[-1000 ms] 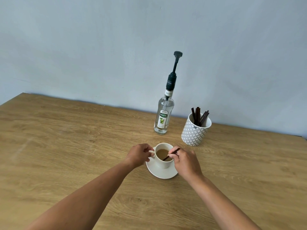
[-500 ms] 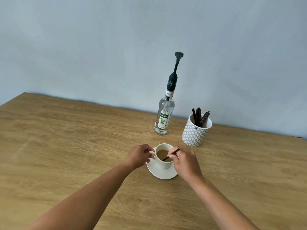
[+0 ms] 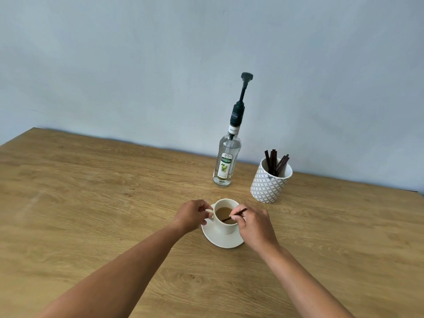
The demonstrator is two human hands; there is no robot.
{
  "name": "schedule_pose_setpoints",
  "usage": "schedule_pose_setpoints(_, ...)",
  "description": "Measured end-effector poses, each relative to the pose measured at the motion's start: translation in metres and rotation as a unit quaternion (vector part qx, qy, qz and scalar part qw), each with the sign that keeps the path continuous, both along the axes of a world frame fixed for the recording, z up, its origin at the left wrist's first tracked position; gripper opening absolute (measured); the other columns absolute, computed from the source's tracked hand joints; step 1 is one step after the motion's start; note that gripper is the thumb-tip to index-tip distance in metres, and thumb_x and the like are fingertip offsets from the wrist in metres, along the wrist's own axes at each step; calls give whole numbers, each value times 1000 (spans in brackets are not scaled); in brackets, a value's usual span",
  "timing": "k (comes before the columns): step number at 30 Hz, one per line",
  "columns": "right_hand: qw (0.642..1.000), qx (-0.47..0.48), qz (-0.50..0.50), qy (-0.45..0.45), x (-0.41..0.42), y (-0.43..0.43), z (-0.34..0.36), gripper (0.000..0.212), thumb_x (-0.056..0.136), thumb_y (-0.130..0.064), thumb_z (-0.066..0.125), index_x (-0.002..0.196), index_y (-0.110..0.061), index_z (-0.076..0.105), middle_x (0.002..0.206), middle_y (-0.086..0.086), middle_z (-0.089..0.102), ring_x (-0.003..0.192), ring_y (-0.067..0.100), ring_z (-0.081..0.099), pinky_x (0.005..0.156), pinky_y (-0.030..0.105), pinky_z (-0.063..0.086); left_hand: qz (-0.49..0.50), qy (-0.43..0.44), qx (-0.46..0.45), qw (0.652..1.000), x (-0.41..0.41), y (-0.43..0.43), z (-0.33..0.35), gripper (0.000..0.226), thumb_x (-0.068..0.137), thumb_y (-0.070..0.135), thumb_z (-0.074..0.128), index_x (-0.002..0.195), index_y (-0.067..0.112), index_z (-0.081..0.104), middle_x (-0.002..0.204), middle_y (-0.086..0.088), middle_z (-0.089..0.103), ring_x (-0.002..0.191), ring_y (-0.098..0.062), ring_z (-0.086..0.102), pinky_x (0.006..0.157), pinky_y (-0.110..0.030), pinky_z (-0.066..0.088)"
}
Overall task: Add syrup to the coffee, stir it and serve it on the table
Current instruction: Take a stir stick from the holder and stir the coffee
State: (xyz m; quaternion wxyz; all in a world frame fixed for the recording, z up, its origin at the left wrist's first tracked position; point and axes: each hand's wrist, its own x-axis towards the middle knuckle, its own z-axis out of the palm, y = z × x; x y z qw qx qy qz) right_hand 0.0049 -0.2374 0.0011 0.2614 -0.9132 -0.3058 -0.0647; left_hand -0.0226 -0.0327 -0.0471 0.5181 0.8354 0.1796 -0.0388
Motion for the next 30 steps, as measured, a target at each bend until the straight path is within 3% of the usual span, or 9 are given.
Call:
schedule_pose_setpoints(7, 997, -56, -43, -13, 11, -4, 1, 4, 92, -20, 63, 94, -24, 63, 88, -9, 69, 89, 16, 62, 87, 37, 38, 0, 6, -8, 1000, -1, 0, 0, 10, 88, 17, 70, 97, 19, 70, 93, 1, 73, 75, -13, 73, 61, -30, 58)
schedule_pose_setpoints(13, 999, -37, -18, -6, 6, -2, -1, 6, 91, -22, 64, 94, -26, 63, 92, -9, 68, 93, 14, 60, 94, 38, 36, 2, 6, -10, 1000, -1, 0, 1, 12, 88, 17, 70, 100, 18, 70, 95, 0, 73, 79, -17, 74, 61, -30, 57)
schedule_pose_setpoints(24, 995, -67, -59, -32, 13, 1, 3, 8, 92, -20, 61, 98, -25, 62, 87, -8, 70, 86, 17, 64, 82, 36, 36, 4, 11, -14, 1000, -1, 0, 1, 11, 87, 17, 71, 98, 19, 70, 92, 3, 73, 72, -12, 72, 59, -29, 55)
schedule_pose_setpoints(27, 998, -44, -34, -11, 11, 3, 5, 6, 92, -21, 61, 96, -26, 61, 89, -11, 69, 87, 15, 62, 84, 36, 37, 2, 11, -9, 1000, -1, 1, 1, 10, 87, 18, 71, 97, 21, 70, 91, 4, 73, 73, -12, 73, 57, -25, 55)
schedule_pose_setpoints(30, 1000, -3, -23, 20, 10, 10, 5, 5, 90, -22, 65, 94, -24, 67, 90, -7, 71, 85, 18, 62, 86, 39, 44, 0, 13, -7, 1000, 0, 0, 2, 11, 87, 18, 71, 97, 19, 70, 94, 1, 73, 78, -17, 75, 62, -30, 56)
